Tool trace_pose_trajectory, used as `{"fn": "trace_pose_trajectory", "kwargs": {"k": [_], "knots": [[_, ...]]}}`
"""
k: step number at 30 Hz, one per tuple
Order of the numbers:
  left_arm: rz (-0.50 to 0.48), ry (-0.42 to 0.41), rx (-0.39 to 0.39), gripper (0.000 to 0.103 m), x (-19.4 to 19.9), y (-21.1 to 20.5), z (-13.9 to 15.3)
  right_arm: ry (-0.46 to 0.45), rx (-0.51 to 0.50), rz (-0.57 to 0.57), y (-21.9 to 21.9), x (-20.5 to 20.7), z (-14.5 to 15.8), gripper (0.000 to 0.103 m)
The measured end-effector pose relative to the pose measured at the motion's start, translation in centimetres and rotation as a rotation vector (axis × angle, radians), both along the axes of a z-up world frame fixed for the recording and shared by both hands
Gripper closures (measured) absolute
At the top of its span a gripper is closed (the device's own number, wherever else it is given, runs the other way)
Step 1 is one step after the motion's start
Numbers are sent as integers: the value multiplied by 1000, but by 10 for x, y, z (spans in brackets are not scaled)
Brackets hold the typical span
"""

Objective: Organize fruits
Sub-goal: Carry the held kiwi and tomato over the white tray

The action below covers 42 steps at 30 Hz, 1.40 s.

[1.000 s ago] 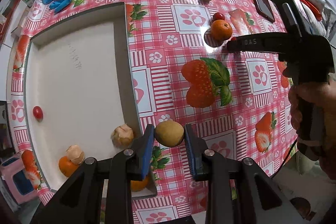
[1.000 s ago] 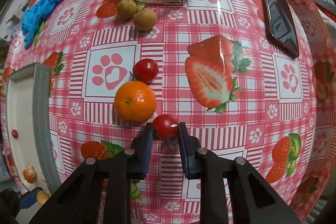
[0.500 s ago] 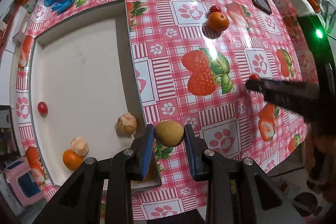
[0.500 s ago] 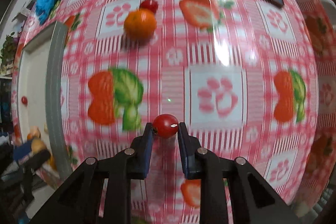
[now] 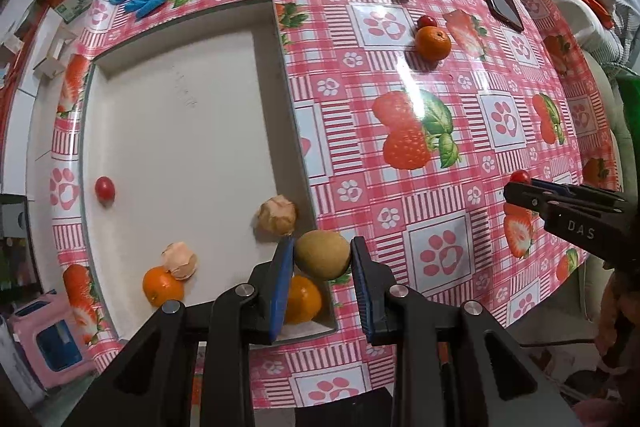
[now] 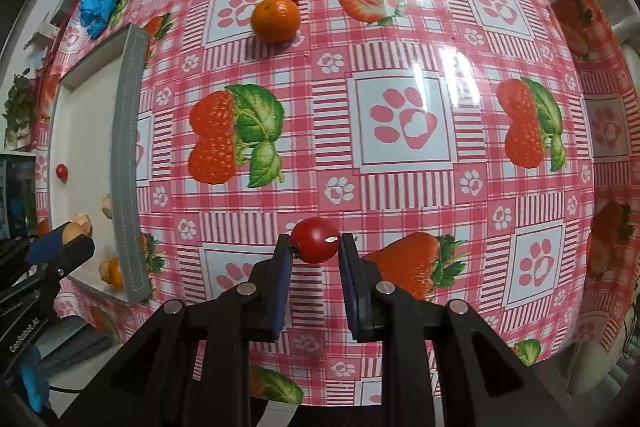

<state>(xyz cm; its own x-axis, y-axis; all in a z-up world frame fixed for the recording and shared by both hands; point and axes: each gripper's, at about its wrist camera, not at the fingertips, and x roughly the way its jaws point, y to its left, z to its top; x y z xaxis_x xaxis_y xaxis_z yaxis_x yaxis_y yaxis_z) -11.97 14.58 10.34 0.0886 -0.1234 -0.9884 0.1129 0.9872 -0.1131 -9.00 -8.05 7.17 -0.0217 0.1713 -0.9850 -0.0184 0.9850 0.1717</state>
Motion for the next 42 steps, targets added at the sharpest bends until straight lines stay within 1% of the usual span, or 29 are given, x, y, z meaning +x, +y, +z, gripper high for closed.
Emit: {"fn": "trace_pose_trajectory", "kwargs": {"k": [2, 14, 23, 42], "knots": [[6, -3, 1, 73, -2, 4, 1, -5, -1, 16, 14, 5, 3, 77], [55, -23, 4, 73, -8, 36, 4, -28, 10, 115, 66, 14, 10, 78], [94, -26, 3, 73, -10, 62, 3, -38, 14, 172, 96, 16, 16, 78], [134, -24, -11, 73, -3, 99, -4, -37, 12, 263, 147, 28, 17, 78]]}}
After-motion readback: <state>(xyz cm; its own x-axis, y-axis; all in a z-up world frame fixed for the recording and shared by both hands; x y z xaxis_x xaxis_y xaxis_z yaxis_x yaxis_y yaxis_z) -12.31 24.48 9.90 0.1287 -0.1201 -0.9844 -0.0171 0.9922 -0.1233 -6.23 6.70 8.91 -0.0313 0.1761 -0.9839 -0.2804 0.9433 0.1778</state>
